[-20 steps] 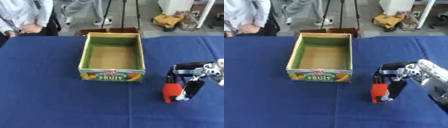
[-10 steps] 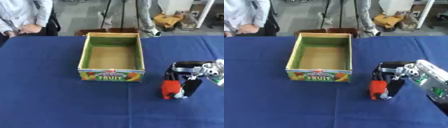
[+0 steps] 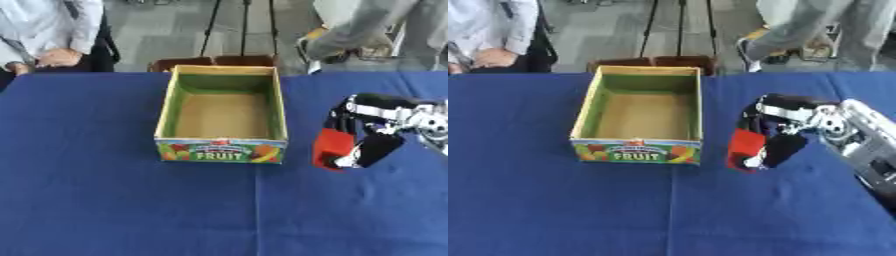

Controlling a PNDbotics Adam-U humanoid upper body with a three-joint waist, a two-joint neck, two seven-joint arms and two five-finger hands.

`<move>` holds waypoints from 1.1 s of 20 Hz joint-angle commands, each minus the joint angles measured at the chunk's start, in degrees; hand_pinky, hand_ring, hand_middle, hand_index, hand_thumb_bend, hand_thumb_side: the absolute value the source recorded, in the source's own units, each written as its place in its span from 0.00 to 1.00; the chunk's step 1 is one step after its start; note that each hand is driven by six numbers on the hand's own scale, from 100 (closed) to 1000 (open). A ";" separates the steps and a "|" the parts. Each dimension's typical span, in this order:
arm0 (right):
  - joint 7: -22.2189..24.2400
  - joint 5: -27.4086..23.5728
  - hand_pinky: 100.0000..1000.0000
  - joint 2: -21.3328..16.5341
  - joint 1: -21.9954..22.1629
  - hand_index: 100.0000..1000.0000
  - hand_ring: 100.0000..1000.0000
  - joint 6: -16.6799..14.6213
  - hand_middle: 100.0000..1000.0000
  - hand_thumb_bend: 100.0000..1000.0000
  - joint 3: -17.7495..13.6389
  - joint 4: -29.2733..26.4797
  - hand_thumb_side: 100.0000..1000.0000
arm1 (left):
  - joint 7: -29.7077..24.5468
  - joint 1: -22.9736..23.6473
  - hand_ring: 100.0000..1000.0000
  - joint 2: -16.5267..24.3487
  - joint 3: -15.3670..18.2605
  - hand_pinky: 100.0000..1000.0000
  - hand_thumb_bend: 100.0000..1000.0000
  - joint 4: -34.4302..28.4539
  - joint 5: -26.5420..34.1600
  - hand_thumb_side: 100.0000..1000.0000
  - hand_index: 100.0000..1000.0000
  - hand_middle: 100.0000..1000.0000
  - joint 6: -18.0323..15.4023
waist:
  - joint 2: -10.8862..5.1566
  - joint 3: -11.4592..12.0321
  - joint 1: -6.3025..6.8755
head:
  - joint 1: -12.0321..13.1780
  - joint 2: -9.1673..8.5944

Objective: Pick up objects on the table and place them in the box.

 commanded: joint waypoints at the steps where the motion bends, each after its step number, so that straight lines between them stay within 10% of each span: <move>1: -1.20 -0.43 0.09 -1.37 -3.11 0.45 0.41 0.85 0.33 0.02 -2.15 -2.34 0.26 | 0.11 -0.50 0.86 0.85 0.35 0.76 0.00 -0.81 0.05 0.94 0.93 0.83 -0.05 | -0.95 -0.13 0.07 | 0.08 -0.63; 22: -8.85 13.91 0.08 17.81 -24.76 0.43 0.40 0.53 0.30 0.01 -4.48 20.71 0.29 | -0.19 -1.75 0.86 0.70 -0.12 0.75 0.00 -0.81 0.65 0.94 0.93 0.83 -0.32 | 0.62 4.03 -1.13 | -2.62 -3.77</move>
